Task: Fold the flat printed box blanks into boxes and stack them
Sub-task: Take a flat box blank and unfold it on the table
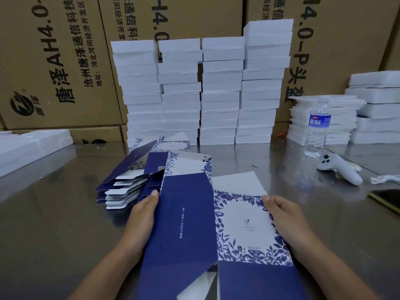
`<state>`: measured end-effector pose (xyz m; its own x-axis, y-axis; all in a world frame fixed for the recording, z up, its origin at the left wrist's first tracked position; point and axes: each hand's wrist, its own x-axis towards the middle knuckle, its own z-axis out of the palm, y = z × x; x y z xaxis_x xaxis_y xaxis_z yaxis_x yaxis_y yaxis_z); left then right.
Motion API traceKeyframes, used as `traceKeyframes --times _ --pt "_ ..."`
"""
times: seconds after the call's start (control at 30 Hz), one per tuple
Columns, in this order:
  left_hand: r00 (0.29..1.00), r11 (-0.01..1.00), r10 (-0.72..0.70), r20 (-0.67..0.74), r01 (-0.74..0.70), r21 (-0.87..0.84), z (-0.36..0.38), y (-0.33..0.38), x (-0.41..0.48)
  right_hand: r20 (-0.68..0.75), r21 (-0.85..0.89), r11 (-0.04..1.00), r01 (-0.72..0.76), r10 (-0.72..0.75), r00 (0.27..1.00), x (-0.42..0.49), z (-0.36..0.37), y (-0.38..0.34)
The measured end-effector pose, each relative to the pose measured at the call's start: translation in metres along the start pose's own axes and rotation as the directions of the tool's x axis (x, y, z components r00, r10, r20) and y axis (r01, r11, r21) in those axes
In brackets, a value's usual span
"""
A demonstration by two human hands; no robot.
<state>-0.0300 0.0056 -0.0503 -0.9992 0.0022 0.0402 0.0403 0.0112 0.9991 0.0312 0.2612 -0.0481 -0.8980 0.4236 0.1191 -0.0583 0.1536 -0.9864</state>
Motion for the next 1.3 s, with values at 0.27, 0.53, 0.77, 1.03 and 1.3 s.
traceKeyframes --times 0.27,0.53,0.77,1.03,1.3 --pt "0.997 0.989 0.082 0.006 -0.082 0.126 -0.006 -0.007 0.005 -0.007 0.145 0.987 -0.074 0.076 0.997 0.002 0.001 -0.001" --pt "0.979 0.956 -0.070 0.193 0.121 -0.268 0.002 0.004 -0.003 -0.137 0.146 0.987 -0.067 0.087 0.987 0.007 -0.003 0.003" --pt "0.963 0.992 -0.066 0.261 0.091 -0.086 -0.003 0.002 -0.004 -0.173 0.232 0.970 -0.077 0.119 0.978 0.008 -0.006 0.005" --pt "0.996 0.994 0.038 0.086 -0.029 -0.109 -0.007 0.001 -0.002 -0.036 0.084 0.996 0.022 -0.019 0.999 0.004 0.001 0.008" --pt "0.953 0.928 -0.025 0.301 0.134 -0.349 -0.003 0.001 0.000 -0.083 0.041 0.999 0.008 -0.004 0.997 0.002 0.001 0.008"
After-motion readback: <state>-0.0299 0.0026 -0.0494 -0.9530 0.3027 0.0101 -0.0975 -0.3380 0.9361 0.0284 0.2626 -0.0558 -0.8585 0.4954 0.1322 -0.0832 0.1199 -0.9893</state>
